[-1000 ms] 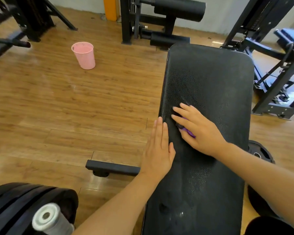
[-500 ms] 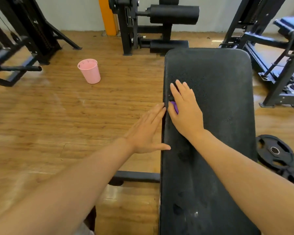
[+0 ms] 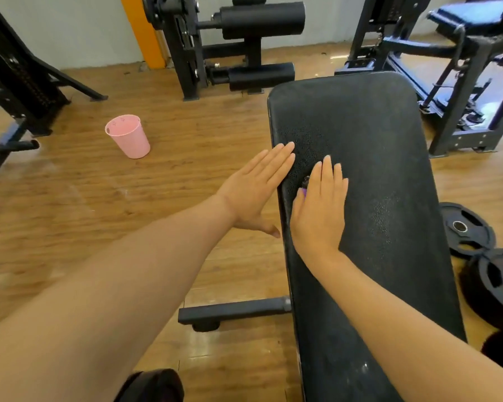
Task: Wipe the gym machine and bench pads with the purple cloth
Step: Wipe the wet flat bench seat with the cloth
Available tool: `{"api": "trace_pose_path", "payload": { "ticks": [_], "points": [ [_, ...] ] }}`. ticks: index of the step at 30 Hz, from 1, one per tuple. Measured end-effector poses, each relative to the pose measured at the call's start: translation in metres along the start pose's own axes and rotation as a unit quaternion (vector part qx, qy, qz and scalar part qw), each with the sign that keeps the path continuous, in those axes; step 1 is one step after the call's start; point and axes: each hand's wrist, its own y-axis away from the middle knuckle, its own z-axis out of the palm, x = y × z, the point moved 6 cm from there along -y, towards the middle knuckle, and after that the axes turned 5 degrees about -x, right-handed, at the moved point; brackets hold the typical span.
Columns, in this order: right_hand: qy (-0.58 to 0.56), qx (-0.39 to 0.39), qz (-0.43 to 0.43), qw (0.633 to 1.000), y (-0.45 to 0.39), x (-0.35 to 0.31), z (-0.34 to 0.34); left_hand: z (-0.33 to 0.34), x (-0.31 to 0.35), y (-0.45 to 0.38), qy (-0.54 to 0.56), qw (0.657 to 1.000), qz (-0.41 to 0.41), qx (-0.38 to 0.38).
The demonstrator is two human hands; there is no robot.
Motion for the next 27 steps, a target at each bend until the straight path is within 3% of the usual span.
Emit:
{"api": "trace_pose_path", "payload": {
  "ticks": [3, 6, 9, 11, 13, 15, 16, 20, 21, 22, 25, 27],
  "points": [
    [0.073, 0.013, -0.113, 0.991, 0.013, -0.001, -0.001, -0.003, -0.007, 0.0, -0.018, 1.0, 0.025, -0.002],
    [0.146, -0.034, -0.271, 0.951, 0.035, -0.002, -0.001, -0.002, -0.012, 0.001, -0.015, 0.999, 0.041, 0.007],
    [0.188, -0.065, -0.348, 0.916, 0.042, -0.005, 0.0, 0.0, -0.008, 0.0, 0.001, 0.999, 0.042, 0.026],
    [0.163, -0.041, -0.297, 0.94, 0.027, 0.003, -0.003, -0.001, -0.008, -0.001, 0.013, 0.998, 0.051, 0.033],
    [0.1, 0.0, -0.131, 0.986, 0.01, 0.013, -0.01, -0.003, -0.009, -0.001, 0.025, 0.997, 0.059, 0.031],
    [0.055, 0.016, -0.012, 0.998, 0.019, 0.008, -0.008, -0.004, -0.01, 0.0, 0.038, 0.996, 0.064, 0.047],
    [0.067, 0.012, -0.024, 0.997, 0.03, 0.0, -0.004, -0.004, -0.009, 0.001, 0.046, 0.995, 0.067, 0.06],
    [0.142, -0.053, -0.294, 0.944, 0.069, -0.003, 0.003, -0.005, -0.008, 0.002, 0.068, 0.991, 0.085, 0.075],
    [0.143, -0.056, -0.306, 0.94, 0.066, 0.006, -0.001, -0.005, -0.008, 0.002, 0.067, 0.991, 0.086, 0.073],
    [0.145, -0.049, -0.279, 0.948, 0.057, 0.017, -0.005, -0.006, -0.009, 0.001, 0.065, 0.992, 0.086, 0.069],
    [0.075, -0.002, -0.042, 0.996, 0.032, 0.039, -0.018, -0.005, -0.009, 0.001, 0.069, 0.992, 0.084, 0.065],
    [0.074, 0.019, -0.006, 0.997, 0.043, 0.023, -0.013, -0.003, -0.008, 0.001, 0.071, 0.992, 0.084, 0.062]
  ]
}}
